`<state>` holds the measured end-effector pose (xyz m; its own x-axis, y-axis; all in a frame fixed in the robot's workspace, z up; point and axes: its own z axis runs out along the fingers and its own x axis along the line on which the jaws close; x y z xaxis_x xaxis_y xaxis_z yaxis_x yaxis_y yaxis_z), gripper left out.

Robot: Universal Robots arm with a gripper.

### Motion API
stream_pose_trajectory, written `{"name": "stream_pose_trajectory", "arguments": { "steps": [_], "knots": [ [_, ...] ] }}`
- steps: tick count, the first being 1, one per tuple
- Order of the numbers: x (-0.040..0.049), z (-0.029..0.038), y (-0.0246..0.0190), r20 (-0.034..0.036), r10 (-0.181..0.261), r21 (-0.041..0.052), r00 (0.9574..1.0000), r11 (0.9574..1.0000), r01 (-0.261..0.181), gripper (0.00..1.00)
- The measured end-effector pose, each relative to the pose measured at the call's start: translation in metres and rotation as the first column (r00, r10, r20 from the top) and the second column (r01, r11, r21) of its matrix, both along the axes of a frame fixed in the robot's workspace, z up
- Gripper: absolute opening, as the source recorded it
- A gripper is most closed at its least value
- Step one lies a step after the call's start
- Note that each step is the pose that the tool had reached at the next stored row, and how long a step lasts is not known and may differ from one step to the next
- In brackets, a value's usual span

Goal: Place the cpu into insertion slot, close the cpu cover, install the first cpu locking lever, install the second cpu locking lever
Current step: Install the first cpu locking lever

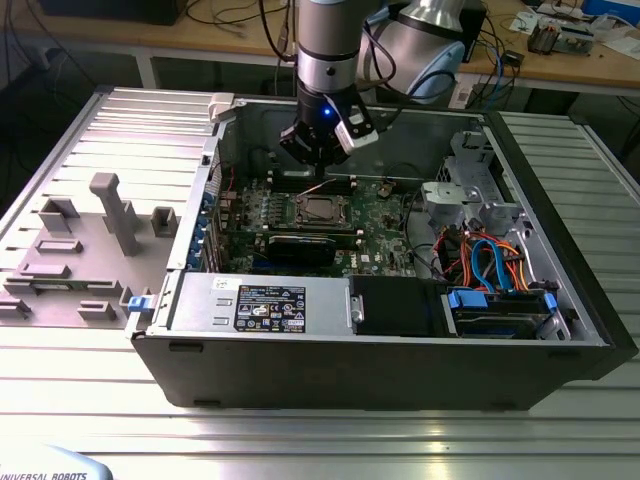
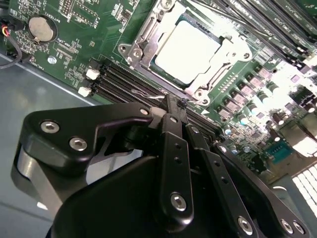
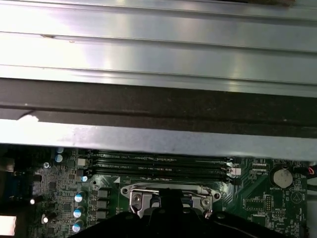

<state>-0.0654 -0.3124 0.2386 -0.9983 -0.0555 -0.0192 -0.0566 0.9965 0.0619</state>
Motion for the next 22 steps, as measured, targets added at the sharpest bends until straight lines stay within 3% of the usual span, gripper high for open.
{"name": "stream_pose_trajectory", "arguments": {
  "steps": [7,22],
  "knots": [
    [0.0035,-0.0038,0.0040,0.0001,-0.009,-0.0009,1.0000,1.0000,0.009,0.11],
    [0.0063,-0.0051,0.0052,0.0002,-0.009,-0.0038,1.0000,1.0000,0.009,0.11]
  ]
}}
